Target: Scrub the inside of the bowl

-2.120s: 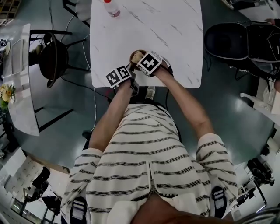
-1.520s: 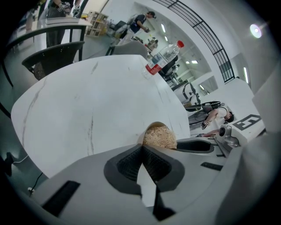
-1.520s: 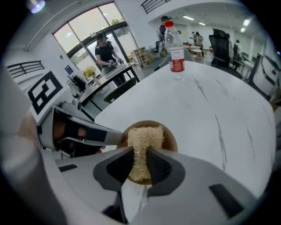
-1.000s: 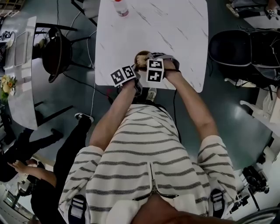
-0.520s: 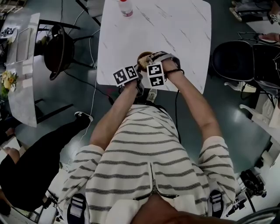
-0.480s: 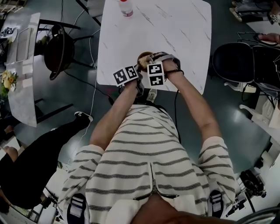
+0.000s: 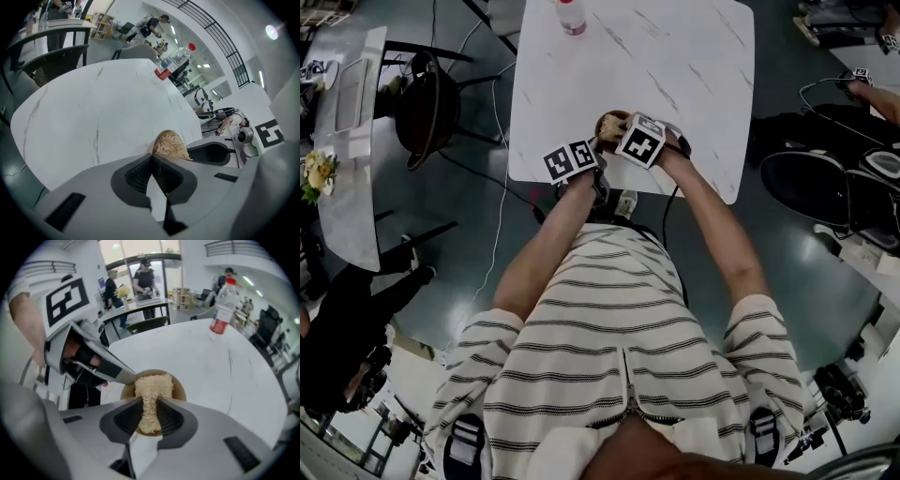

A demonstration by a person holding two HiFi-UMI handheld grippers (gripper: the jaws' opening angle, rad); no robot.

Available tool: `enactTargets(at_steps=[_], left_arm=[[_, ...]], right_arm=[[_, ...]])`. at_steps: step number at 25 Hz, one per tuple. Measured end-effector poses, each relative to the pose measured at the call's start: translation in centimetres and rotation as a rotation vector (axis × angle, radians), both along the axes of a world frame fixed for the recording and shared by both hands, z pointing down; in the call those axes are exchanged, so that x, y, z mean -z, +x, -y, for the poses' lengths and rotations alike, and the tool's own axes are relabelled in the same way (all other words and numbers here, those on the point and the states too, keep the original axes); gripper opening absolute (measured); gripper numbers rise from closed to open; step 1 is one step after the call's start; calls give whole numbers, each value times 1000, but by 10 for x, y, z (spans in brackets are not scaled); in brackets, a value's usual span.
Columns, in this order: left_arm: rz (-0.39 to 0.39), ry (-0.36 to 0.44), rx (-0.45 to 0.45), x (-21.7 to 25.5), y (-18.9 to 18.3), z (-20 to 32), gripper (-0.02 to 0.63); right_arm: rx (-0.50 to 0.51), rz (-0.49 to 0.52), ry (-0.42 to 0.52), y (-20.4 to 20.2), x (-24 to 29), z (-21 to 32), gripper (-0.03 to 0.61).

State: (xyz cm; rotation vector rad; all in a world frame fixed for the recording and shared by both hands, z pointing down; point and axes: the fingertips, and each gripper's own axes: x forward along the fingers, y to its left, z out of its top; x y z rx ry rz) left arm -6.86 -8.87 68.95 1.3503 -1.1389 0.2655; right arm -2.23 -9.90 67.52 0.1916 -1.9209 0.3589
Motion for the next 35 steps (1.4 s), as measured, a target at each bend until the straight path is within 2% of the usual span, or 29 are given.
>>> enactTargets(at_steps=[3, 5, 7, 11, 14, 18, 21, 26, 30, 35], left_arm=[[0, 1, 0, 0, -1, 2, 6], [2, 4, 2, 2, -1, 1, 6], [6, 9, 1, 2, -2, 0, 7], [11, 9, -4, 0, -1, 1, 6], [12, 5, 1, 0, -1, 1, 6], [10, 5, 3, 0, 0, 3, 6], [6, 2, -1, -1, 2, 1, 6], [0, 2, 8, 0, 3, 1, 8], [-4, -1, 13, 1, 3, 0, 8], [5, -6, 19, -2, -1, 0, 6]], right_arm=[[-237, 86, -105, 1, 4, 7, 98], [-361, 144, -153, 3, 7, 9, 98], [-433, 189, -157, 6, 9, 9, 98], [-502, 238, -93, 11, 12, 9, 98], [-526, 269, -39, 13, 17, 11, 98], [-509, 296, 60, 12, 26, 18, 98], [-528, 311, 93, 11, 31, 27, 98], [-530, 323, 64, 1, 29, 29, 98], [-533, 363, -1, -9, 29, 19, 98], [-509, 354, -40, -10, 27, 6, 98]])
